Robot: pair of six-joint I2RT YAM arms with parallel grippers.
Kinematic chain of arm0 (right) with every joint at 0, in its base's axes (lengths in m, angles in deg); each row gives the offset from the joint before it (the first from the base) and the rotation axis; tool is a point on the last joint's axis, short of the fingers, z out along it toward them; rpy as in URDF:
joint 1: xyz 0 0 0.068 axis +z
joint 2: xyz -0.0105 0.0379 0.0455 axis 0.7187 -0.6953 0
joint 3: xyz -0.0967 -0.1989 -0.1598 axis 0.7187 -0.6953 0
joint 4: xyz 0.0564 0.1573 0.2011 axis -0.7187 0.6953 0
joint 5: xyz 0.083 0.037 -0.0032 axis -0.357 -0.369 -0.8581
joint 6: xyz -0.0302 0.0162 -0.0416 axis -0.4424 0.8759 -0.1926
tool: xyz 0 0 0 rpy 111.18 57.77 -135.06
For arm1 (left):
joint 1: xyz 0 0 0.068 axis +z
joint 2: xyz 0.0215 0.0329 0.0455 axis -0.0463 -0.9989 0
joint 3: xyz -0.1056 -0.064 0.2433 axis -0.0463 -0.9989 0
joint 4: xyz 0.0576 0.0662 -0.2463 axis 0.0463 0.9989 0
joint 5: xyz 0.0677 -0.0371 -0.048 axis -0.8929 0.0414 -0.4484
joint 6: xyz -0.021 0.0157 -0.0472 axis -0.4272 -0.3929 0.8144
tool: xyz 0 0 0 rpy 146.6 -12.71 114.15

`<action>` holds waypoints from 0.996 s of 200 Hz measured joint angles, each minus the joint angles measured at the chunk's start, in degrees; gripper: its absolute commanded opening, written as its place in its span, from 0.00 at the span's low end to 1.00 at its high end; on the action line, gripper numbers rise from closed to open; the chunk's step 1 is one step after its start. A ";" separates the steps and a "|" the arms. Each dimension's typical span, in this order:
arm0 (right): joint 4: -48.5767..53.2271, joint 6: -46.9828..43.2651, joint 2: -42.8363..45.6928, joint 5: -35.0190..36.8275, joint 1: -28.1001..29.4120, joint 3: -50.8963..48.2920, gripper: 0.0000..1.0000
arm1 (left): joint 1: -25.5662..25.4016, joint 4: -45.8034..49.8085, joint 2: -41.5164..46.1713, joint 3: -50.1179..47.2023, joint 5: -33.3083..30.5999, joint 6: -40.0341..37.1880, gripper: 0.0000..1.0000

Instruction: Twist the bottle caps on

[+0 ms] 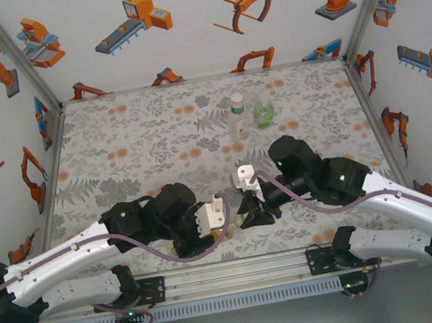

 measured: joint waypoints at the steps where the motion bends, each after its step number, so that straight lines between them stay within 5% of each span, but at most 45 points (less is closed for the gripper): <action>1: 0.04 0.00 -0.04 0.00 -0.02 0.02 0.00 | 0.00 0.04 -0.04 0.00 0.00 -0.04 0.05; 199: -2.34 1.01 0.48 3.04 3.87 0.87 0.00 | -0.37 -3.54 5.18 -3.39 -0.50 0.44 0.03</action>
